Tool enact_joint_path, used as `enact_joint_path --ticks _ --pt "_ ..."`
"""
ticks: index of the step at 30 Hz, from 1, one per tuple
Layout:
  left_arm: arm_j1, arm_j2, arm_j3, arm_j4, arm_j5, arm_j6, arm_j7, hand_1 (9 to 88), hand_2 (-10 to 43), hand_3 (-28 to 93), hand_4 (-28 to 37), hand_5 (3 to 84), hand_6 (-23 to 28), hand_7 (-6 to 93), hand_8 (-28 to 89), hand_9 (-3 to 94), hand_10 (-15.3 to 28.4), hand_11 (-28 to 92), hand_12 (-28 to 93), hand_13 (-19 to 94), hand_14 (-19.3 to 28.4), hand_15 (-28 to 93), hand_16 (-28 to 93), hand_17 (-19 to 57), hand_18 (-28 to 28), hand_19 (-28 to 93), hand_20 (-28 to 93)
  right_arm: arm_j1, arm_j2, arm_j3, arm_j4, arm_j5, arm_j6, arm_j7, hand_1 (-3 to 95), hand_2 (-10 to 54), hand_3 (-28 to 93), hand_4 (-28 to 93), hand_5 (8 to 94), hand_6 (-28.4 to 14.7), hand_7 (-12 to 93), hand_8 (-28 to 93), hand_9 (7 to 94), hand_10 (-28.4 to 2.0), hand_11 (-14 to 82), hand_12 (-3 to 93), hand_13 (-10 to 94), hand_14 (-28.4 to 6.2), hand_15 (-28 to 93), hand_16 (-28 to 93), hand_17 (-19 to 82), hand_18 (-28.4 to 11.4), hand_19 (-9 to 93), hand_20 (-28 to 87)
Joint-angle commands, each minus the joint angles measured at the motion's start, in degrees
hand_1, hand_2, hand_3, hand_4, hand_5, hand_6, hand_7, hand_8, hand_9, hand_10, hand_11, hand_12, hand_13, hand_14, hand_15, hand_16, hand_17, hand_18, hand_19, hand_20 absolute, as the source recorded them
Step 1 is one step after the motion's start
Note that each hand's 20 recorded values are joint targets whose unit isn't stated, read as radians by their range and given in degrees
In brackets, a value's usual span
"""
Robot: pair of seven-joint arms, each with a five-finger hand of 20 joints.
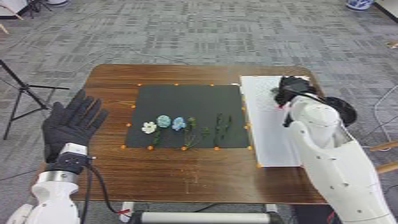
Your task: Arrange flowers
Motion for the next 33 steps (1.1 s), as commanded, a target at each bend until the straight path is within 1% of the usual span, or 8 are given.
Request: enact_joint_path --ticks 1,4,10,14,23,26,30,33 --pt "0.39 -0.44 -0.09 -0.03 0.44 -1.16 -0.72 26.5 17.2 68 -28.3 40.1 7.2 8.0 -9 32.3 13.2 16 6 26 12.4 18 -4 -6.0 14.5 36 9 -3.14 0.02 0.73 -0.47 0.50 -1.81 0.58 44.5 -9.5 75 -26 57.3 -6.4 9 -10 52.7 -15.0 8.3 11.4 68 -9.1 62 27 38 -22.2 84 34" --pt "0.47 -0.52 -0.02 -0.03 0.50 -1.14 -0.84 26.7 17.4 67 -28.3 40.2 7.3 7.8 -9 32.4 13.2 16 6 26 12.4 18 -4 -6.0 14.5 36 9 -3.46 -0.17 0.49 -0.42 -0.03 -2.69 0.27 43.5 -9.5 74 -27 59.7 -5.7 10 -10 55.6 -14.7 8.8 11.6 69 -9.4 62 27 38 -22.4 84 35" --pt "0.18 -0.72 0.26 0.00 0.58 -1.25 -1.06 26.4 17.4 67 -28.3 40.3 7.3 7.9 -9 32.8 13.2 16 6 26 12.6 18 -4 -6.1 14.6 36 9 -4.08 -0.72 -0.26 1.45 -0.53 4.31 1.71 51.5 -9.5 70 -28 68.3 -2.5 17 -5 65.0 -12.6 12.6 14.4 71 -8.3 62 27 39 -21.9 85 36" --pt "0.47 -0.45 0.22 -0.01 0.27 -1.01 -0.70 26.4 17.4 67 -28.3 40.3 7.2 8.0 -9 32.7 13.3 16 7 26 13.3 19 -4 -6.1 14.6 36 9 -4.57 -0.50 -0.34 0.93 -1.20 7.38 0.55 59.6 -9.5 66 -28 75.0 -1.4 34 6 78.0 -8.6 7.3 32.3 73 -5.7 58 36 40 -21.3 85 37" --pt "3.09 -1.48 -1.29 -0.54 -1.61 -1.25 0.38 26.2 19.2 62 -28.3 40.3 7.3 7.7 -9 32.5 13.4 16 6 26 13.1 19 -4 -6.2 14.7 36 9 -4.26 -3.39 -3.16 -8.73 6.00 9.23 0.08 59.9 -9.5 68 -28 75.4 -2.0 35 11 79.5 -9.2 6.6 34.2 73 -4.5 57 38 41 -21.3 86 38" --pt "4.04 -1.30 -1.65 -0.49 -1.93 -0.85 0.84 31.3 21.0 48 -28.3 40.2 7.4 7.1 -9 32.5 13.5 16 7 26 13.2 18 -4 -6.3 14.7 35 9 -3.22 -5.96 -5.72 -10.02 6.98 9.84 -1.43 59.9 -9.5 68 -28 75.9 -2.1 34 12 79.3 -9.4 6.4 34.0 73 -4.5 57 39 41 -21.2 86 38" --pt "4.48 -1.80 -1.63 -0.42 -2.41 -1.21 0.92 42.5 24.4 15 -25.6 40.0 7.9 5.2 -8 32.8 14.0 14 7 26 13.6 16 -3 -5.5 15.1 33 9 -2.78 -9.74 -8.53 -10.36 6.55 10.17 -3.18 59.8 -9.5 68 -28 75.9 -2.2 34 12 79.3 -9.5 6.2 33.7 73 -4.4 57 39 41 -21.2 86 38" --pt "4.26 -1.50 -1.58 -0.41 -2.17 -1.14 0.78 43.2 25.0 10 -22.2 40.0 8.0 4.8 -7 32.9 14.1 13 8 26 13.6 16 -2 -5.4 15.2 32 10 -2.20 -11.97 -10.57 -9.56 6.44 9.68 -3.60 59.8 -9.5 68 -28 75.9 -2.2 34 12 79.2 -9.2 6.0 33.4 73 -4.5 57 39 41 -21.3 86 38"
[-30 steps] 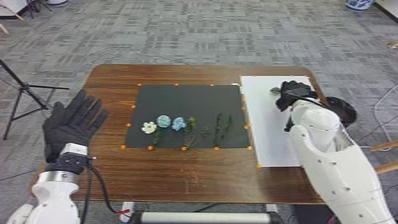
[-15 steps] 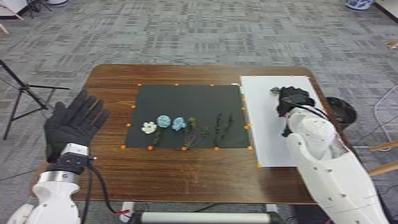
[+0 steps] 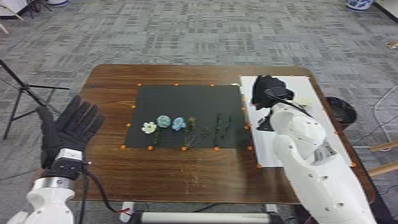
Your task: Arrange flowers
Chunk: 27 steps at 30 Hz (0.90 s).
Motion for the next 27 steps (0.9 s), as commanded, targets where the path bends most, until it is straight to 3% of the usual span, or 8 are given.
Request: enact_joint_path --ticks 1,11,14,17,27 --pt "1.07 -0.67 0.00 0.03 -0.44 -0.72 0.09 43.2 24.9 10 -21.7 40.0 8.0 4.8 -7 32.9 14.2 13 8 26 13.6 16 -2 -5.4 15.1 32 10 1.89 -8.88 -5.49 0.08 -1.75 0.01 -3.69 59.8 -9.5 68 -28 76.0 -2.1 34 12 79.2 -9.2 6.0 33.4 73 -4.4 56 39 41 -21.3 86 38" --pt "-0.94 -0.12 1.08 0.51 -0.10 -0.61 -0.70 41.8 23.4 19 -26.7 40.0 7.8 5.6 -8 33.0 14.0 14 8 26 13.4 17 -2 -5.9 15.0 33 10 -0.19 -12.48 -7.27 1.09 -2.46 -1.72 -3.42 59.5 -9.5 68 -28 75.6 -1.9 34 11 78.8 -9.1 5.7 33.0 73 -4.7 57 39 41 -21.3 86 38" --pt "-2.12 0.06 2.03 1.11 0.13 -1.68 -1.32 41.4 23.2 21 -27.7 40.0 7.8 5.8 -8 33.0 14.0 14 8 26 13.4 17 -3 -6.0 15.0 34 10 -0.80 -12.82 -7.27 1.37 -3.15 -1.68 -3.48 59.5 -9.5 68 -28 75.5 -2.0 34 11 78.7 -9.0 5.7 32.9 73 -4.7 57 39 41 -21.4 86 38" --pt "-2.47 0.27 2.30 1.18 0.42 -1.91 -1.54 41.5 23.2 21 -28.0 39.9 7.8 5.8 -8 32.9 14.0 14 8 26 13.3 17 -3 -6.0 15.0 34 10 -0.95 -13.71 -7.31 1.95 -3.08 -1.75 -2.97 59.4 -9.5 68 -28 75.3 -1.8 34 11 78.5 -9.1 5.7 32.7 73 -4.6 57 38 41 -21.4 86 38" --pt "-3.55 0.86 2.96 1.50 0.29 -1.59 -1.96 40.5 22.5 25 -28.2 39.9 7.6 6.2 -8 32.7 13.7 15 7 26 13.1 17 -3 -6.2 14.9 34 10 -2.26 -16.26 -8.53 3.50 -4.79 -2.25 -2.79 59.1 -9.5 68 -28 74.7 -1.8 34 10 77.8 -9.4 6.3 32.2 73 -4.7 57 39 41 -21.4 86 38"
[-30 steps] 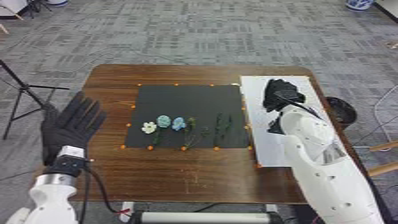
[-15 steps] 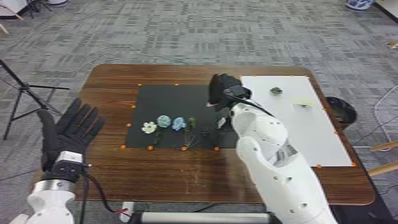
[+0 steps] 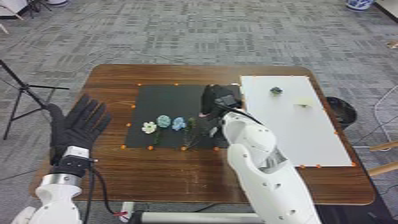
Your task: Arrange flowers
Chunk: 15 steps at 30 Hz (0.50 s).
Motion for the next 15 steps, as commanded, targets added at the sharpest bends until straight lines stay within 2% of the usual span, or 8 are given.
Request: enact_joint_path --ticks 1,4,6,9,11,12,13,15 --pt "-0.91 0.67 0.74 0.23 0.26 -0.73 -0.92 40.3 22.4 26 -28.2 39.9 7.6 6.3 -8 32.7 13.8 15 7 26 13.1 17 -3 -6.3 14.9 34 10 -1.30 -2.21 -1.56 0.89 -2.23 -0.48 0.13 59.1 -9.5 68 -28 74.6 -1.8 34 10 77.8 -9.5 6.5 32.0 73 -4.8 57 39 41 -21.4 86 38" --pt "-0.98 0.74 0.84 0.22 0.26 -0.81 -0.96 40.0 22.2 27 -28.3 40.0 7.7 6.4 -8 32.8 13.7 15 7 26 13.0 17 -3 -6.3 14.9 34 10 -1.62 -2.14 -1.71 0.72 -2.72 -0.08 0.32 58.9 -9.5 68 -27 74.7 -2.0 34 9 77.3 -9.6 7.0 31.9 73 -4.8 57 38 41 -21.3 86 37" --pt "-0.95 0.88 1.04 -0.05 -0.16 0.03 -0.77 39.9 22.1 27 -28.3 39.9 7.7 6.4 -8 32.7 13.7 15 7 26 13.1 17 -3 -6.3 14.9 34 10 -1.74 -2.03 -1.69 0.63 -2.51 0.15 0.83 58.6 -9.5 68 -27 74.2 -2.0 33 7 76.8 -9.8 7.4 31.4 73 -4.6 57 38 41 -21.4 86 37" --pt "-0.86 0.89 1.12 -0.08 -0.32 0.17 -0.72 40.7 22.1 27 -28.3 37.5 7.5 6.5 -8 32.5 13.7 15 7 26 13.3 17 -3 -6.3 14.9 34 10 -2.06 -1.92 -1.37 0.40 -1.44 0.23 1.77 57.3 -9.5 68 -27 73.2 -2.2 31 6 74.3 -10.5 10.4 28.2 72 -5.2 57 38 40 -21.4 86 37" --pt "-0.55 0.94 1.08 -0.18 -0.76 0.02 -0.45 43.6 23.6 18 -26.5 36.8 7.5 6.0 -8 32.5 13.9 14 8 26 13.4 16 -3 -5.7 15.1 33 10 -2.10 -2.07 -1.30 0.66 -1.43 0.74 2.22 56.5 -9.5 68 -27 72.5 -2.6 30 6 72.6 -11.4 12.5 25.7 72 -5.5 57 37 40 -21.4 86 37" --pt "-0.70 0.99 1.14 -0.04 -0.84 -0.08 -0.35 45.9 26.2 8 -21.2 36.7 7.8 4.7 -7 32.8 14.2 12 9 27 13.7 15 -2 -4.9 15.5 31 11 -1.86 -2.04 -1.42 0.85 -1.42 1.03 2.37 56.1 -9.5 68 -26 72.4 -2.7 30 6 71.9 -11.7 13.8 24.0 71 -5.7 57 37 40 -21.5 86 37" --pt "-0.59 0.98 1.13 -0.13 -0.87 0.06 -0.28 46.9 28.1 1 -19.0 36.7 8.0 3.7 -6 33.1 14.2 11 10 27 14.0 14 -1 -4.3 15.7 29 11 -1.83 -2.11 -1.40 0.89 -1.62 0.88 2.20 56.0 -9.5 68 -26 72.1 -2.9 29 5 71.4 -12.1 14.2 23.4 71 -5.6 57 37 40 -21.4 86 36" --pt "-0.97 1.01 1.30 0.08 -0.88 -0.14 -0.21 47.6 29.8 -5 -16.9 36.8 8.3 2.8 -6 33.4 14.3 11 10 27 14.4 13 0 -3.6 15.9 28 12 -1.60 -2.08 -1.49 1.04 -1.61 1.38 2.18 55.5 -9.5 68 -26 71.7 -3.1 27 4 69.8 -12.9 15.7 20.9 71 -5.6 58 37 40 -21.4 86 36"
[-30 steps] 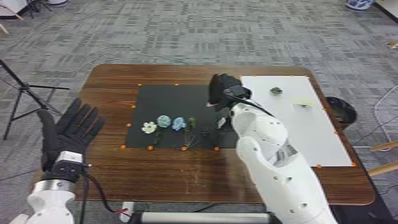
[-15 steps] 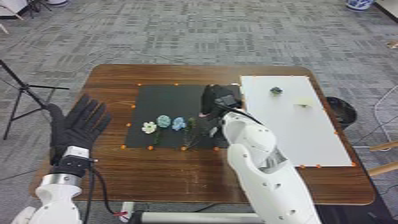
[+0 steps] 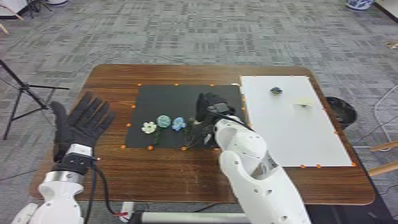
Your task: Arrange flowers
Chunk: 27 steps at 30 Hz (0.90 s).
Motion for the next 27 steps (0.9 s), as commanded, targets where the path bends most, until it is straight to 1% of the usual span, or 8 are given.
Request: enact_joint_path --ticks 1,3,5,6,9,16,21,27 --pt "0.00 0.22 0.44 -0.13 -0.68 -0.31 0.22 47.5 30.0 -6 -16.4 36.8 8.3 2.7 -6 33.5 14.3 11 10 27 14.5 13 0 -3.6 15.9 28 12 -0.08 -0.32 -0.06 0.15 0.11 1.80 1.10 55.4 -9.5 68 -26 71.5 -3.4 26 4 69.2 -13.3 16.8 18.6 71 -5.6 57 37 40 -21.4 86 36" --pt "0.02 0.14 0.35 -0.10 -0.48 -0.46 0.07 46.3 29.1 -4 -15.0 36.7 8.0 3.4 -6 33.5 14.1 11 10 27 14.3 13 0 -4.1 15.7 29 12 -0.04 -0.51 -0.09 0.40 0.25 2.42 0.92 54.0 -9.5 68 -25 70.3 -3.9 24 3 68.1 -13.8 17.2 17.4 71 -5.9 58 37 39 -21.4 86 36" --pt "0.01 0.19 0.38 -0.11 -0.47 -0.47 0.00 41.7 26.3 18 -25.4 36.4 7.3 6.0 -8 33.0 13.5 14 9 27 13.8 16 -2 -5.6 15.3 33 11 0.04 -0.57 -0.20 0.44 0.46 2.70 1.14 52.8 -9.5 70 -26 69.8 -3.9 23 3 67.7 -14.1 17.0 17.2 70 -6.2 58 36 39 -21.5 86 36" --pt "0.17 0.14 0.31 -0.18 -0.43 -0.38 -0.07 38.9 25.4 27 -27.4 36.4 7.0 6.8 -8 32.9 13.4 14 8 27 13.6 17 -3 -6.0 15.1 34 10 0.02 -0.66 -0.19 0.49 0.49 2.64 1.05 52.4 -9.5 70 -26 69.5 -3.9 23 3 67.5 -14.2 16.9 17.1 70 -6.2 58 36 39 -21.4 86 36" --pt "-0.10 0.01 0.33 0.02 -0.18 -0.66 -0.36 34.6 24.6 38 -28.2 36.4 6.8 7.5 -9 32.7 13.2 15 8 26 13.4 18 -3 -6.4 14.9 35 10 -0.01 -0.50 -0.23 0.30 0.28 2.26 0.90 51.0 -9.5 72 -26 68.8 -3.9 21 2 66.9 -14.3 16.7 17.0 70 -6.2 58 36 39 -21.6 86 36" --pt "0.36 -0.26 0.08 -0.25 -0.15 -0.29 0.09 34.4 24.0 39 -28.3 37.5 7.0 7.5 -8 32.6 13.2 15 7 26 13.3 18 -3 -6.5 14.9 35 9 0.29 0.07 0.66 -0.94 0.88 1.65 1.21 49.8 -9.5 74 -27 68.2 -3.8 19 0 66.1 -14.4 16.0 16.7 70 -6.2 59 36 39 -21.7 86 36" --pt "0.36 -0.29 0.13 -0.39 0.13 -0.53 0.25 37.0 23.3 34 -28.3 37.9 7.2 7.3 -8 32.6 13.2 15 7 26 13.3 18 -3 -6.4 15.0 35 9 2.52 2.89 5.40 -2.02 2.99 3.30 4.01 48.0 -9.5 74 -26 66.0 -3.5 18 -10 64.1 -14.9 14.8 16.3 70 -7.0 59 34 39 -21.8 86 36" --pt "0.47 0.07 -0.23 -0.80 0.47 -0.47 0.86 36.7 22.9 35 -28.3 38.4 7.2 7.6 -8 32.6 13.1 15 8 26 13.2 18 -3 -6.5 14.9 35 9 5.36 10.20 13.97 0.56 2.62 6.26 6.08 46.0 -9.5 75 -26 56.6 -6.0 13 -10 54.7 -15.9 10.3 14.8 66 -8.2 61 32 37 -21.5 84 35"
